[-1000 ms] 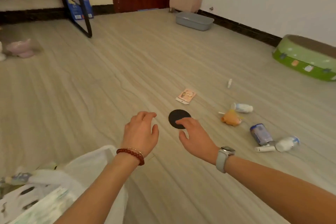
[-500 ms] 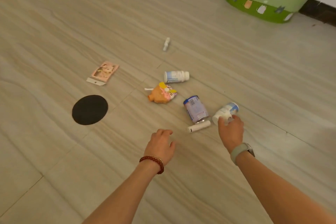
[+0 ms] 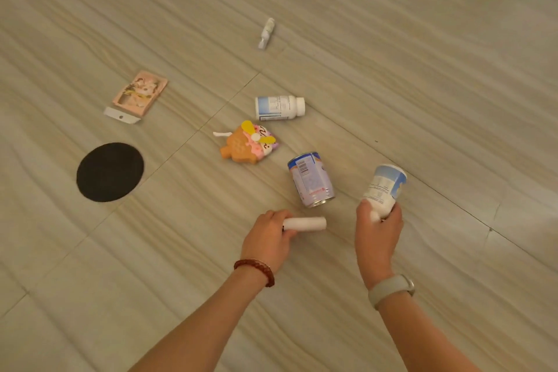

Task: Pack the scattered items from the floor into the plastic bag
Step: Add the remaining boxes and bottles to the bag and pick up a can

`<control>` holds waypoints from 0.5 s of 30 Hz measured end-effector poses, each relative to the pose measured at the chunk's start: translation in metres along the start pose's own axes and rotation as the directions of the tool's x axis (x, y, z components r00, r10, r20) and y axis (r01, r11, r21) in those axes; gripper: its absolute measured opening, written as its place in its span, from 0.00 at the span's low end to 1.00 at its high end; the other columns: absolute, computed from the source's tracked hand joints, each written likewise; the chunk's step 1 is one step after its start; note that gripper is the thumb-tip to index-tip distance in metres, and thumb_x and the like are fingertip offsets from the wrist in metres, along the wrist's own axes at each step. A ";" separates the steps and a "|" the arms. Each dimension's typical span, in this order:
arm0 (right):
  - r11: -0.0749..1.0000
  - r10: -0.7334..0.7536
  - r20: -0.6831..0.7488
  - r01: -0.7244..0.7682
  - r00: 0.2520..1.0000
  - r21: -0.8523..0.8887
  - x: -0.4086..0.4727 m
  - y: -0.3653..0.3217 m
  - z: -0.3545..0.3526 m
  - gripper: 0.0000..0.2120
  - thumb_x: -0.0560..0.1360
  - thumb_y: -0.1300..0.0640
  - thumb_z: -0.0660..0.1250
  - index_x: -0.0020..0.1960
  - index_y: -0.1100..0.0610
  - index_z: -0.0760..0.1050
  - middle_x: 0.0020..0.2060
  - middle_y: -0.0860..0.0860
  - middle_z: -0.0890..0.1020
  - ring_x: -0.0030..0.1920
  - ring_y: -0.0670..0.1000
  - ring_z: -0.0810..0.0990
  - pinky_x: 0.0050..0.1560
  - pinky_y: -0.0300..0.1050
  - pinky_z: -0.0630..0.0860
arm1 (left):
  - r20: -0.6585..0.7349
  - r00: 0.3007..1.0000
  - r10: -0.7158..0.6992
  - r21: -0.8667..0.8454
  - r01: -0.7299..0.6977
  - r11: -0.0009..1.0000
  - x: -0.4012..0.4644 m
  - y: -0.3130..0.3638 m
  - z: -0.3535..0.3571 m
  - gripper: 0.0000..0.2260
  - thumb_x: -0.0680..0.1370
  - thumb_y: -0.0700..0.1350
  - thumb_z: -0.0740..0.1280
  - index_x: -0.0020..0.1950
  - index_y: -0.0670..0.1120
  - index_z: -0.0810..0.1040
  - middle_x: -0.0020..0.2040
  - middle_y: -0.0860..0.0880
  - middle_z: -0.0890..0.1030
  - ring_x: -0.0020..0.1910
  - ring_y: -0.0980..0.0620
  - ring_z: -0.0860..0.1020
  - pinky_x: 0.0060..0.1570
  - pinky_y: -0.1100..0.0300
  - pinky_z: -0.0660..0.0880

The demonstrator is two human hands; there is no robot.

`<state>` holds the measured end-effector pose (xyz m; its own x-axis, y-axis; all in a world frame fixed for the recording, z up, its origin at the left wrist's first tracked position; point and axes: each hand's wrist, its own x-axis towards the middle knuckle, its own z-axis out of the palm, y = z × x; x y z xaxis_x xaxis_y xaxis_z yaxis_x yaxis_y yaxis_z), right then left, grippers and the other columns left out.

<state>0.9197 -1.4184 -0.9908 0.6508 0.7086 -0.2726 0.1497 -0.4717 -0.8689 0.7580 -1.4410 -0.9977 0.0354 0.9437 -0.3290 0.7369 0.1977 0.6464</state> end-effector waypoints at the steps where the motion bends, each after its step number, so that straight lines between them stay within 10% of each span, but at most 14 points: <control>1: 0.998 -0.052 0.035 0.051 0.998 0.035 -0.017 -0.004 -0.002 0.21 0.65 0.49 0.64 0.55 0.55 0.70 0.50 0.59 0.75 0.49 0.60 0.76 0.46 0.54 0.75 | -0.009 1.000 0.027 -0.018 -0.028 0.999 -0.012 -0.007 -0.015 0.11 0.77 0.45 0.62 0.58 0.46 0.74 0.53 0.47 0.76 0.54 0.48 0.72 0.51 0.55 0.71; 7: 0.957 -0.286 0.468 0.273 0.836 0.097 -0.129 -0.030 0.050 0.29 0.66 0.48 0.65 0.66 0.54 0.67 0.48 0.49 0.74 0.44 0.40 0.76 0.42 0.31 0.72 | -0.169 0.972 0.165 0.173 -0.135 0.975 -0.094 -0.066 -0.136 0.09 0.75 0.47 0.64 0.54 0.47 0.76 0.45 0.50 0.79 0.45 0.52 0.75 0.41 0.63 0.70; 12: 0.876 -0.375 0.810 0.459 0.451 0.149 -0.229 -0.065 0.121 0.22 0.71 0.56 0.68 0.63 0.48 0.68 0.45 0.47 0.74 0.42 0.43 0.75 0.44 0.39 0.72 | -0.422 0.895 0.148 0.334 0.001 0.943 -0.188 -0.128 -0.237 0.11 0.72 0.53 0.59 0.51 0.51 0.72 0.41 0.51 0.80 0.40 0.56 0.73 0.37 0.64 0.71; 15: 0.762 -0.427 0.892 0.591 0.149 0.266 -0.295 -0.091 0.140 0.23 0.70 0.53 0.67 0.64 0.48 0.67 0.47 0.49 0.75 0.41 0.44 0.76 0.44 0.40 0.73 | -0.687 0.726 0.030 0.245 0.192 0.950 -0.268 -0.160 -0.281 0.12 0.74 0.49 0.65 0.54 0.45 0.76 0.44 0.52 0.75 0.37 0.57 0.68 0.34 0.65 0.67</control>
<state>0.6101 -1.5116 -0.8893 -0.6311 0.7748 -0.0385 0.3010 0.1988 -0.9327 0.4408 -1.6514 -0.8194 -0.4158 0.8733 0.2537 0.8725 0.3043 0.3824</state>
